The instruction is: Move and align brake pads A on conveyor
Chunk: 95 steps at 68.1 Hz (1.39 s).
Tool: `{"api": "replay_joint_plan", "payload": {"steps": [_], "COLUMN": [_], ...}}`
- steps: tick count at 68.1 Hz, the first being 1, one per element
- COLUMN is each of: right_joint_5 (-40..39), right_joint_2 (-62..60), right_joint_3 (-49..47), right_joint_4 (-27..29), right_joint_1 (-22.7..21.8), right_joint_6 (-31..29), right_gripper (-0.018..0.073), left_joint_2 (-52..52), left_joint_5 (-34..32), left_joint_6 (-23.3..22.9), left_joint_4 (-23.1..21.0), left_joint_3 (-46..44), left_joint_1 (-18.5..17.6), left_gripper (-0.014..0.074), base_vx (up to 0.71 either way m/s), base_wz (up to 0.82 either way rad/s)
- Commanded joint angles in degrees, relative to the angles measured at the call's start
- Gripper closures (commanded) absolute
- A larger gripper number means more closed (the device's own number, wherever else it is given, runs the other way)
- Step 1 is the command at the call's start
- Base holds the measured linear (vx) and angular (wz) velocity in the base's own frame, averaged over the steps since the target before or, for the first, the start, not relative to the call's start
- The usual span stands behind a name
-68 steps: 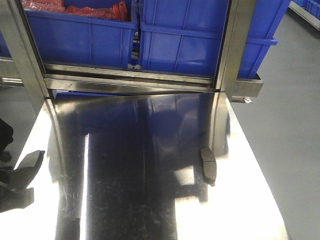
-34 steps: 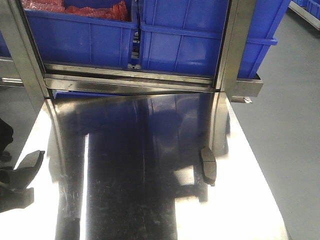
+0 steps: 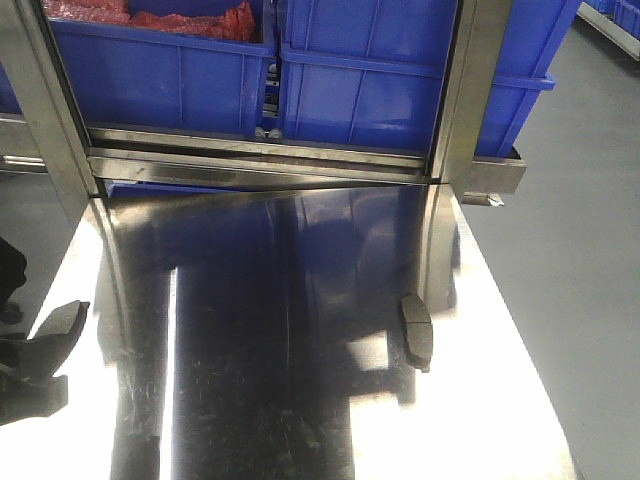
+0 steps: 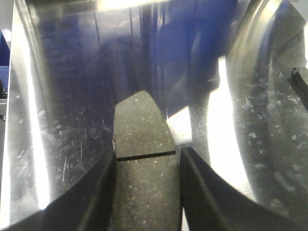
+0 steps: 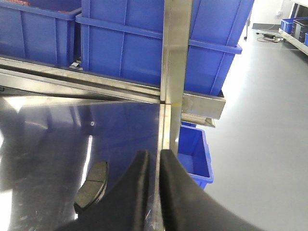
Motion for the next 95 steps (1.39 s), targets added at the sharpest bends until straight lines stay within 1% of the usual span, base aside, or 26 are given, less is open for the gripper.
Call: {"api": "replay_joint_plan", "payload": {"steps": [1,5,7,13,17,21,30,35,39,46,53,63,73,78,84,89,95], "right_joint_5": [-4.8,-4.8,-4.8,-4.8,-4.8,-4.8,-5.2,-4.8,-2.8,2.4,7.8,11.7,17.8,20.6,23.0,24.4,28.3], "right_joint_2": [0.4,0.4,0.4,0.4,0.4,0.4,0.4,1.1,3.2,10.8,20.8,34.9,48.6,54.3,61.4,66.9,73.5], "right_joint_3": [-1.6,-1.6,-1.6,-1.6,-1.6,-1.6,-1.6,-2.2,-3.5,-7.9,-13.6,-21.7,-30.4,-34.4,-39.3,-43.1,-48.4], "right_joint_4": [-0.4,-0.4,-0.4,-0.4,-0.4,-0.4,0.4,2.0,4.1,7.0,8.6,10.3,12.7,13.0,12.5,12.3,12.4], "right_joint_1": [-0.3,-0.3,-0.3,-0.3,-0.3,-0.3,-0.3,-0.3,-0.3,-0.3,-0.3,-0.3,-0.1,1.6,5.8,8.5,9.5], "right_joint_6": [-0.4,-0.4,-0.4,-0.4,-0.4,-0.4,-0.1,-0.1,0.0,-0.2,-0.2,-0.2,-0.5,-0.6,0.5,3.2,6.1], "right_gripper": [0.0324,0.0208,0.0131,-0.0039,-0.0115,-0.017,-0.0162,-0.0153,-0.0143,-0.0125,-0.0116,-0.0109,-0.0102,-0.0097,-0.0092,-0.009,-0.0086], "left_joint_2": [-0.3,-0.3,-0.3,-0.3,-0.3,-0.3,-0.3,-0.3,-0.3,-0.3,-0.3,-0.3,-0.3,-0.3,-0.3,-0.3,-0.3], "left_joint_5": [-4.3,-4.3,-4.3,-4.3,-4.3,-4.3,-4.3,-4.3,-4.3,-4.3,-4.3,-4.3,-4.3,-4.3,-4.3,-4.2,-4.2], "left_joint_6": [-0.3,-0.3,-0.3,-0.3,-0.3,-0.3,-0.3,-0.3,-0.3,-0.3,-0.3,-0.3,-0.3,-0.3,-0.3,-0.3,-0.3], "left_joint_4": [0.6,0.6,0.6,0.6,0.6,0.6,0.6,0.6,0.6,0.6,0.6,0.6,0.6,0.6,0.6,0.6,0.6], "left_joint_3": [-1.7,-1.7,-1.7,-1.7,-1.7,-1.7,-1.7,-1.7,-1.7,-1.7,-1.7,-1.7,-1.7,-1.7,-1.7,-1.7,-1.7], "left_joint_1": [-0.4,-0.4,-0.4,-0.4,-0.4,-0.4,-0.4,-0.4,-0.4,-0.4,-0.4,-0.4,-0.4,-0.4,-0.4,-0.4,-0.4], "left_gripper": [0.0482,0.0482,0.0482,0.0482,0.0482,0.0482,0.0482,0.0482,0.0482,0.0482,0.0482,0.0482,0.0482,0.0482,0.0482,0.0482,0.0482], "base_vx": [0.0,0.0,0.0,0.0,0.0,0.0,0.0,0.0,0.0,0.0,0.0,0.0,0.0,0.0,0.0,0.0,0.0], "base_wz": [0.0,0.0,0.0,0.0,0.0,0.0,0.0,0.0,0.0,0.0,0.0,0.0,0.0,0.0,0.0,0.0,0.0]}}
